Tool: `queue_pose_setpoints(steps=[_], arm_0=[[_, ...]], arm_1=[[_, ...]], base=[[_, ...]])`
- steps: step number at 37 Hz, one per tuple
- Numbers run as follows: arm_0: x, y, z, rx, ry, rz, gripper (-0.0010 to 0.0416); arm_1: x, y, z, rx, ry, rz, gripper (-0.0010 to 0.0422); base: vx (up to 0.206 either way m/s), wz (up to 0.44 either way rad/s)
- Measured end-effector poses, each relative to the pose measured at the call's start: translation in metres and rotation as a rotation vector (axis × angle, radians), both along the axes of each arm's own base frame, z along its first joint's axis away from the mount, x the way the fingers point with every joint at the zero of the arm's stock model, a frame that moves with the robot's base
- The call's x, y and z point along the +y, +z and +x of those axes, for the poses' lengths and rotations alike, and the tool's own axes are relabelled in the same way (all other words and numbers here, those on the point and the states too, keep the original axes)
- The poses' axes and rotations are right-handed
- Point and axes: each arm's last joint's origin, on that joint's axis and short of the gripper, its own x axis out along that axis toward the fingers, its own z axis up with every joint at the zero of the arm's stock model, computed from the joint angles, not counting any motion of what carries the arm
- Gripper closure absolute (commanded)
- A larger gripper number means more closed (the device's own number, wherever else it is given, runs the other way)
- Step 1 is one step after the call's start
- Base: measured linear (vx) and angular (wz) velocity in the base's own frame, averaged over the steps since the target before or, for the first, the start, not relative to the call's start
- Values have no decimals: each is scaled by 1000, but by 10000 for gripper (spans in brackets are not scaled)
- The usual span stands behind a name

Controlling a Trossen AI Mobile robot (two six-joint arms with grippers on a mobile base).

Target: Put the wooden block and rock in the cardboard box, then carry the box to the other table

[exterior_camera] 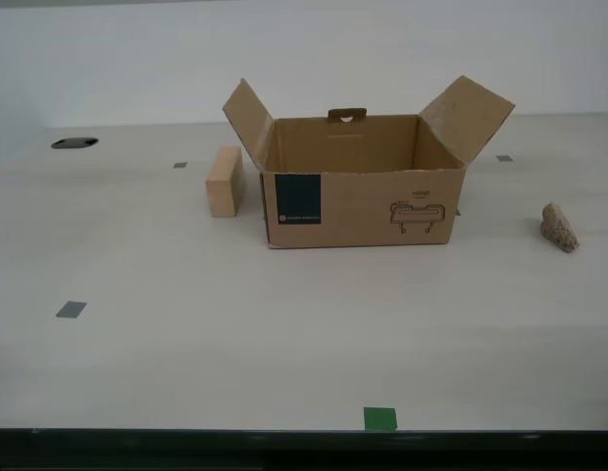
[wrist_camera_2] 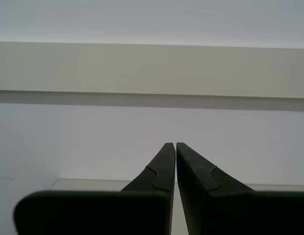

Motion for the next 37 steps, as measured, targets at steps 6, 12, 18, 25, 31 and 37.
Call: queue_pose_setpoints(steps=[6,12,18,25,31,37], arm_0=[[0,0,0,0,1,0,406],[0,0,0,0,1,0,406],[0,0,0,0,0,0,406],[0,0,0,0,0,0,406],[0,0,0,0,1,0,406],[0,1,-1,-2,0,0,406]], arm_1=[[0,0,0,0,0,0,412],[0,0,0,0,0,0,412],[0,0,0,0,0,0,412],[0,0,0,0,0,0,412],[0,0,0,0,0,0,412],[0,0,0,0,0,0,412]], base=[[0,0],[0,0],[0,0],[0,0],[0,0],[0,0]])
